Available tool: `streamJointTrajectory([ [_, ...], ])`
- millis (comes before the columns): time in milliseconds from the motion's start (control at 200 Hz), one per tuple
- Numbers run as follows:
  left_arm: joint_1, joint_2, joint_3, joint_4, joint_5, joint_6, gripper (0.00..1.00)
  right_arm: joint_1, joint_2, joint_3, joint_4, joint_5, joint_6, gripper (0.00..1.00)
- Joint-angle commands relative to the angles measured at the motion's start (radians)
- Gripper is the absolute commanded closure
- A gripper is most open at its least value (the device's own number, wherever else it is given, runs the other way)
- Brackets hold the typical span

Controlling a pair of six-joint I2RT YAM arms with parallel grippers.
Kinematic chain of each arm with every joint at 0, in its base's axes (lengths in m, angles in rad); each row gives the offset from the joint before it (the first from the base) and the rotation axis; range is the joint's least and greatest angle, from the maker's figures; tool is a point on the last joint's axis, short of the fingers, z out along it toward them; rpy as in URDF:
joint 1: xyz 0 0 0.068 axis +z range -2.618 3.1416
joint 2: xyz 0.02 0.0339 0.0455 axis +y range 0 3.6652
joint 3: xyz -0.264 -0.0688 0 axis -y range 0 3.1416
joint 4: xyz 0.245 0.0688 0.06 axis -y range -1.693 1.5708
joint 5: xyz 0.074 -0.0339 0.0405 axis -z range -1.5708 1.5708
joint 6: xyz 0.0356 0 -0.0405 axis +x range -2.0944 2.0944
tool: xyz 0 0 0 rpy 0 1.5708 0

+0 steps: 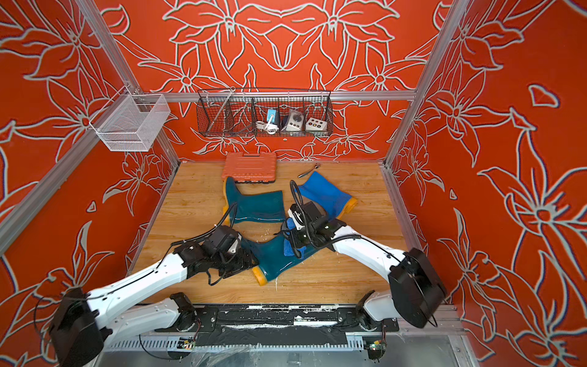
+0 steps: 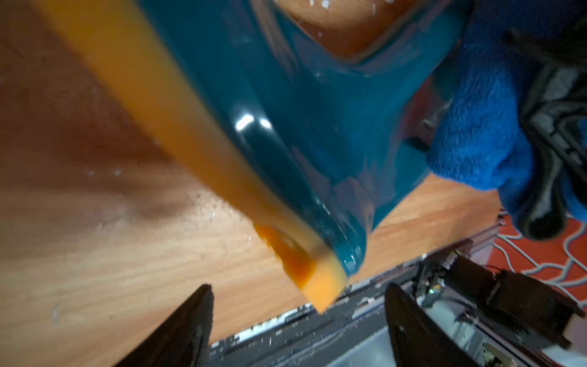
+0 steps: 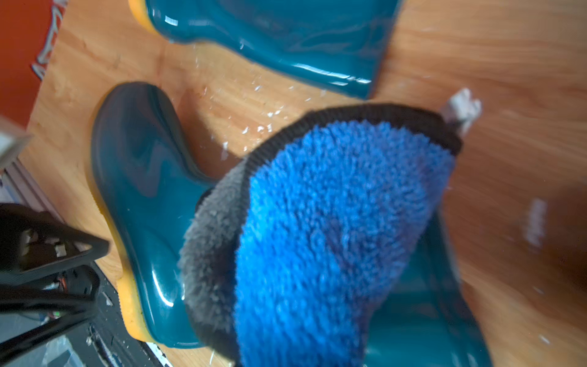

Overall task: Wipe the rubber boots with a cloth
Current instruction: Wipe the dirt off the rubber boot.

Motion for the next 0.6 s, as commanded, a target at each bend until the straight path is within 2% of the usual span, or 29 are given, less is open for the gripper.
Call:
streamJointTrajectory([
  [0, -0.006, 0.128, 0.000, 0.129, -0.014, -0.021, 0.21, 0.004, 0.073, 0.054, -0.067, -0.043, -0.052, 1.00],
  [85, -0.003, 0.216, 0.067, 0.057, -0.031, 0.069, 0.30, 0.004, 0.091, 0.049, -0.059, -0.037, -0.062, 1.00],
  [215, 0.035, 0.211, 0.079, -0.003, 0.007, 0.182, 0.70, 0.002, 0.060, -0.016, -0.035, -0.039, -0.041, 1.00],
  [320, 0.072, 0.191, 0.086, -0.042, 0.058, 0.309, 0.91, 0.020, 0.016, -0.082, -0.005, -0.081, -0.018, 1.00],
  [375, 0.075, 0.191, 0.103, -0.063, 0.071, 0.385, 0.97, 0.068, -0.004, -0.079, 0.004, -0.082, -0.021, 1.00],
  [505, 0.075, 0.227, 0.161, -0.107, 0.093, 0.492, 1.00, 0.222, 0.035, 0.021, 0.068, -0.130, -0.011, 1.00],
  [595, 0.075, 0.251, 0.189, -0.097, 0.122, 0.524, 1.00, 0.248, 0.113, 0.058, 0.174, -0.197, 0.041, 1.00],
])
